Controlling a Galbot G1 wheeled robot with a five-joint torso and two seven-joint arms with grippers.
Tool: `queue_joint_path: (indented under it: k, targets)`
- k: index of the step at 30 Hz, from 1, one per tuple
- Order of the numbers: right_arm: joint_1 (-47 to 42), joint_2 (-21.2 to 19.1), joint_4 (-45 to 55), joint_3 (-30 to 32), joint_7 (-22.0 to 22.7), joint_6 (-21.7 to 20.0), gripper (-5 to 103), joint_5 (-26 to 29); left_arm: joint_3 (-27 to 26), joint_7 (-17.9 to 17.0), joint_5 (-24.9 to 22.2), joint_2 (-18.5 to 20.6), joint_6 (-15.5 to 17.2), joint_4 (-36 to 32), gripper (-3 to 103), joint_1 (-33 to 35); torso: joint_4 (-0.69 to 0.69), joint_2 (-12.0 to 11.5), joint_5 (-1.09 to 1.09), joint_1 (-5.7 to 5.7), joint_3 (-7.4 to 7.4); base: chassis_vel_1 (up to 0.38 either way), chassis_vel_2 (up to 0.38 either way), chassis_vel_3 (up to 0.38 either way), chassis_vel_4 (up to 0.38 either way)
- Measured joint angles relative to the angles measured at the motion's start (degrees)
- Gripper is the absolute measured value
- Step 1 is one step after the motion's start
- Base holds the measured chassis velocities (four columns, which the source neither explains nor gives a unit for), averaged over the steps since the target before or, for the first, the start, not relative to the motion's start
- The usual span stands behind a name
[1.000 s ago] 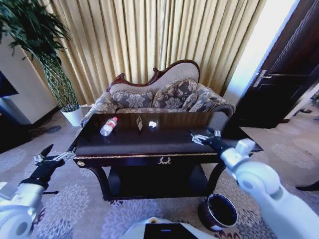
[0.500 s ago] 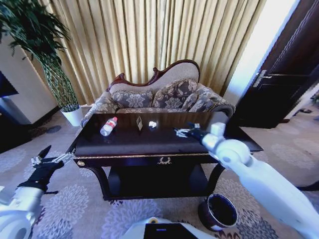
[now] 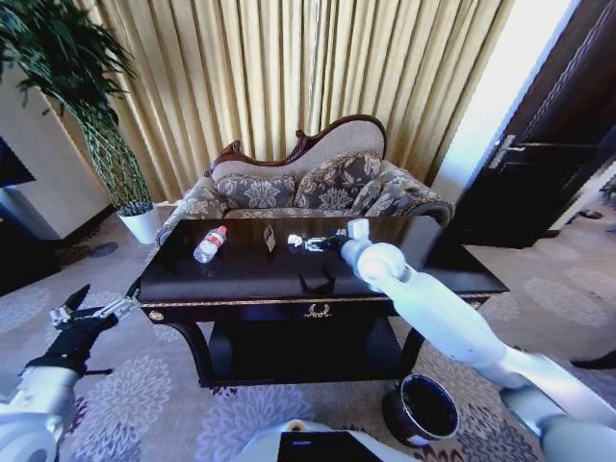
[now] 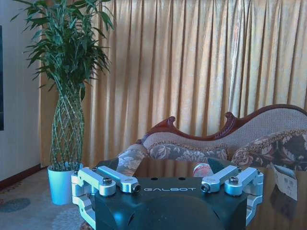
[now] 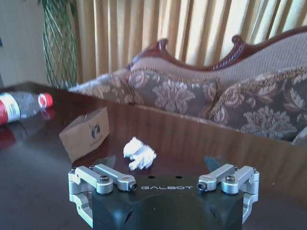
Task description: Move to the front of the table and place the trash on the table into the trash bin.
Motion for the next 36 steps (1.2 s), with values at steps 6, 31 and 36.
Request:
queue_joint_path:
  k: [6,31,36]
  targets:
    - [2.31,2.39,-1.33,-2.54,3.0,-1.16,100,3.34,0.52,-0.5,0.0,-0.02,0.85,0.0,100,-0.37,0.0,0.0,0.0,0.0,0.0,0.0,0.0,0.0,0.0]
    - [9.35,11.75,-15.81,-5.96,4.3,-1.04,100,5.04,0.56,-0.51,-0.05,-0.6,0.99,0.06,100,-0.54,0.0,0.0,0.01,0.0,0.0,0.0,0.0,0.0,0.0]
    - [9.38,12.36,-17.18,-6.38,4.26,-1.02,100,5.84,0.7,-0.47,-0.11,-0.46,0.97,0.07,100,-0.69,0.01,0.0,0.01,0.0,0.0,0.0,0.0,0.0,0.0]
